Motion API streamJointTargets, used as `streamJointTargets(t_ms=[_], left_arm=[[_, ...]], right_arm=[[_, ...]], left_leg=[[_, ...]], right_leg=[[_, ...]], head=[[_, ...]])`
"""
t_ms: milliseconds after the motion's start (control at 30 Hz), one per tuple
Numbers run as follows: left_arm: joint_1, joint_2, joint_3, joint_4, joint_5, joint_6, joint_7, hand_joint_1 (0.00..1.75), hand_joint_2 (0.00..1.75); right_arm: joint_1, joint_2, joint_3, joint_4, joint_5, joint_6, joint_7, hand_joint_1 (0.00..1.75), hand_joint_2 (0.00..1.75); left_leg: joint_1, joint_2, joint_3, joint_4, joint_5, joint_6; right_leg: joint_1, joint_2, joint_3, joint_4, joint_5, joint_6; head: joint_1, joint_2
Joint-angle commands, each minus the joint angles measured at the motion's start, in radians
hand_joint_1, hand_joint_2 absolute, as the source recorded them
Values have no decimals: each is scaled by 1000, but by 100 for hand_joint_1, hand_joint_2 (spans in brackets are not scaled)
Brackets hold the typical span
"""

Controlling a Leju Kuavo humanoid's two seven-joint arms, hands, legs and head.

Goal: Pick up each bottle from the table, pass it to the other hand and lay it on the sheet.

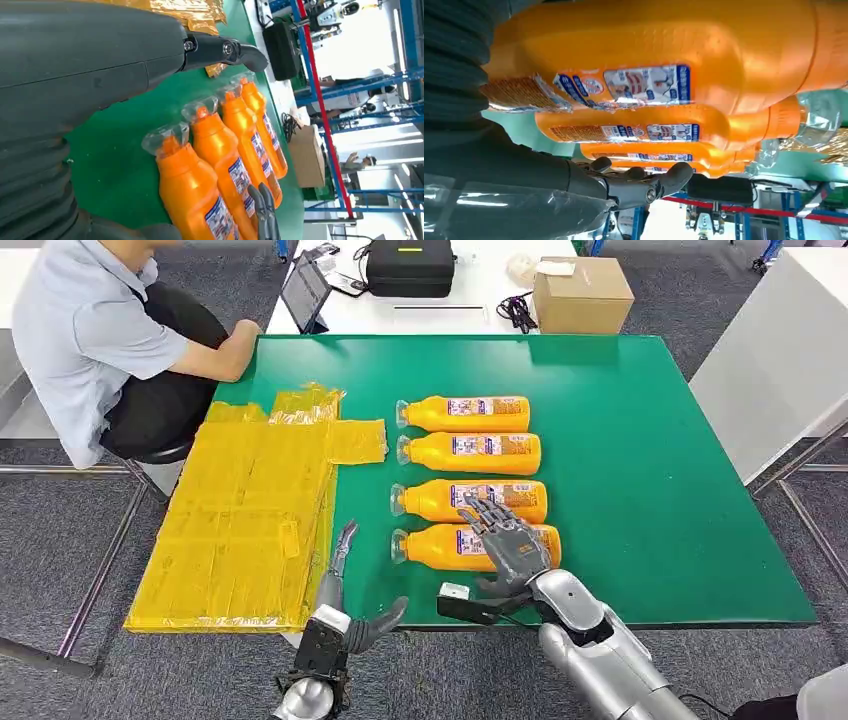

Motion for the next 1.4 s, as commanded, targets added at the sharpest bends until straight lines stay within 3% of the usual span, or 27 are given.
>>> streamJointTargets(t_ms=[33,300,533,1400], left_arm=[[-12,16,-28,37,-26,11,23,0,175],[-8,18,-27,30,-28,9,26,0,175],[18,18,-11,12,-48,14,42,0,175],[16,22,-52,31,-48,-3,66,0,175]], right_arm=[[5,-86,94,-112,5,63,39,0,175],[1,-92,95,-121,2,70,45,0,175],[-3,-133,78,-98,105,64,167,0,175],[54,-76,-50,108,26,90,160,0,175]], left_leg=[[1,0,3,0,-2,-2],[1,1,2,0,-1,-1],[0,1,3,0,-2,-1],[2,1,5,0,-2,-2]], right_leg=[[1,-1,3,0,-2,-2],[1,0,2,0,-1,-2],[1,1,3,-1,-1,-2],[2,0,6,-2,-1,-3]], head=[[0,0],[0,0],[0,0],[0,0]])
